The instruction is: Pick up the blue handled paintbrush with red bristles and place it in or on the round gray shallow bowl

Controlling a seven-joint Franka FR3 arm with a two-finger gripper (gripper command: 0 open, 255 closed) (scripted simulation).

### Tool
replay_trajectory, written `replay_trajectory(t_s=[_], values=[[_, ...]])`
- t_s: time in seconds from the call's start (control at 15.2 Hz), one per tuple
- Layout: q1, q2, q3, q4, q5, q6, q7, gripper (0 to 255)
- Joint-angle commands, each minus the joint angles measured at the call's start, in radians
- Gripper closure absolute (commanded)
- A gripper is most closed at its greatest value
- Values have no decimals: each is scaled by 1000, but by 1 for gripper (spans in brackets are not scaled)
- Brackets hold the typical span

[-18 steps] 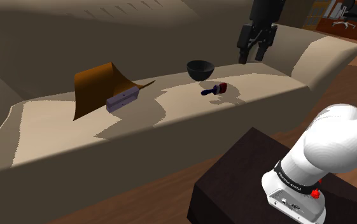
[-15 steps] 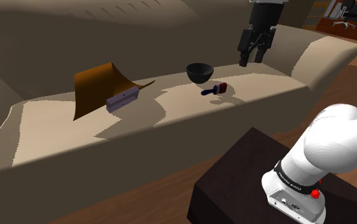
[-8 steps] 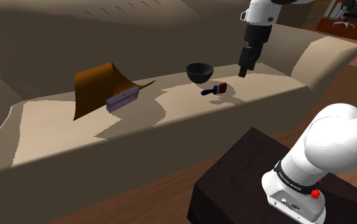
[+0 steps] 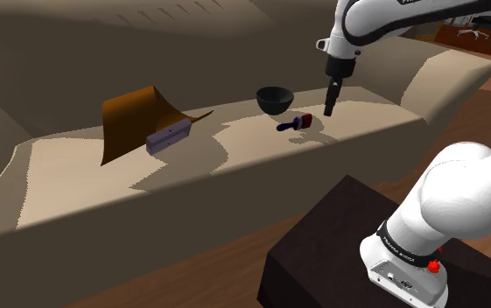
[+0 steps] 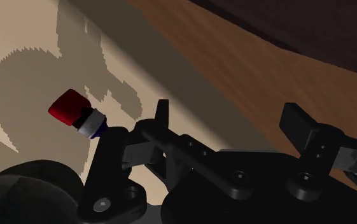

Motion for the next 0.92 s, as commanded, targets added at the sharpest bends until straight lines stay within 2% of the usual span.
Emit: replay_trajectory(t_s=[0.0, 0.26, 0.46, 0.86], values=[[10, 57, -37, -6, -24, 79, -81, 0], [34, 191, -105, 19, -45, 218, -238, 0], [56, 305, -151, 54, -36, 318, -362, 0], [89, 554, -207, 160, 60, 497, -637, 0]])
